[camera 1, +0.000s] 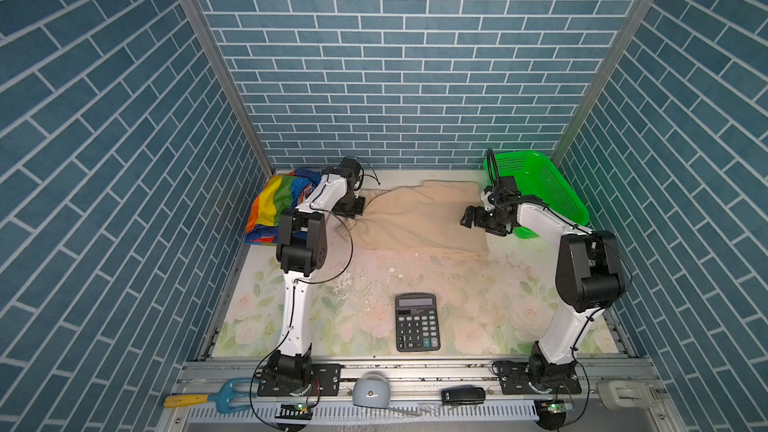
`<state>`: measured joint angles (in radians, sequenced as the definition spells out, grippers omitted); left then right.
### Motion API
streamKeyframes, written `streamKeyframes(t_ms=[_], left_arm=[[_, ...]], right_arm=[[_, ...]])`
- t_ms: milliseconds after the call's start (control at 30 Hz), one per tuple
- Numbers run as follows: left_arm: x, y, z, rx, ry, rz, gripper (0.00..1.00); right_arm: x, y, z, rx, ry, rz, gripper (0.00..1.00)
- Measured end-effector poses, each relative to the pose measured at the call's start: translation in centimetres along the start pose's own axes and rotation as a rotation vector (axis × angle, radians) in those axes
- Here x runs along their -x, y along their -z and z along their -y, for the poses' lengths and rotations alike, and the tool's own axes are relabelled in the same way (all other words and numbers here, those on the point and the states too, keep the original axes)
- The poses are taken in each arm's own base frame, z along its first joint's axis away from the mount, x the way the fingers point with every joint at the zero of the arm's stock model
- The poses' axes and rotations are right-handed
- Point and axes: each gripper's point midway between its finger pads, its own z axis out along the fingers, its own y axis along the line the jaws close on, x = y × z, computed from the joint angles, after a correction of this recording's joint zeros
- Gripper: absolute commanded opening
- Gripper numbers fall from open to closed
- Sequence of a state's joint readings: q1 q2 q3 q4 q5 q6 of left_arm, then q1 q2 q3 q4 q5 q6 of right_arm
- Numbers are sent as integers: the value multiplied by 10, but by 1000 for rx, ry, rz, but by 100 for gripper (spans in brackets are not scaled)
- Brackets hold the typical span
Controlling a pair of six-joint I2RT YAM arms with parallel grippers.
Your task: Fold and stack the shorts
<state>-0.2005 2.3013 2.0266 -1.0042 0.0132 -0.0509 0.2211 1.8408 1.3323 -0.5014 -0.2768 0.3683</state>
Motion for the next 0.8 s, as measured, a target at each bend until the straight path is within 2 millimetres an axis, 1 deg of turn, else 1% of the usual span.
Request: streamKeyframes(t_ms=[133, 233, 333, 400, 500, 567, 667, 800], left_arm=[[-5, 32, -16, 87, -18, 10, 0], [-10, 56, -29, 159, -23, 4, 0], [-7, 81, -39, 234, -29, 9, 0], [-2, 102, -40, 275, -35, 26, 0], [10, 127, -28, 289, -41, 71, 0], [15, 134, -15, 267, -38, 91, 0], [17, 131, 10, 169, -12, 92, 0], [16, 113, 44, -12, 67, 57, 0]], right_arm=[[-4, -2, -3, 4, 5, -6, 98], [-7, -5, -11, 9, 16, -14, 99], [-15, -11, -22, 11, 34, -37, 98], [-21, -21, -28, 8, 48, -62, 99], [-29, -38, -33, -1, 64, -104, 98], [-34, -49, -36, -5, 74, -127, 99], [-37, -60, -44, -5, 93, -147, 99], [-35, -66, -58, 15, 109, -139, 99]])
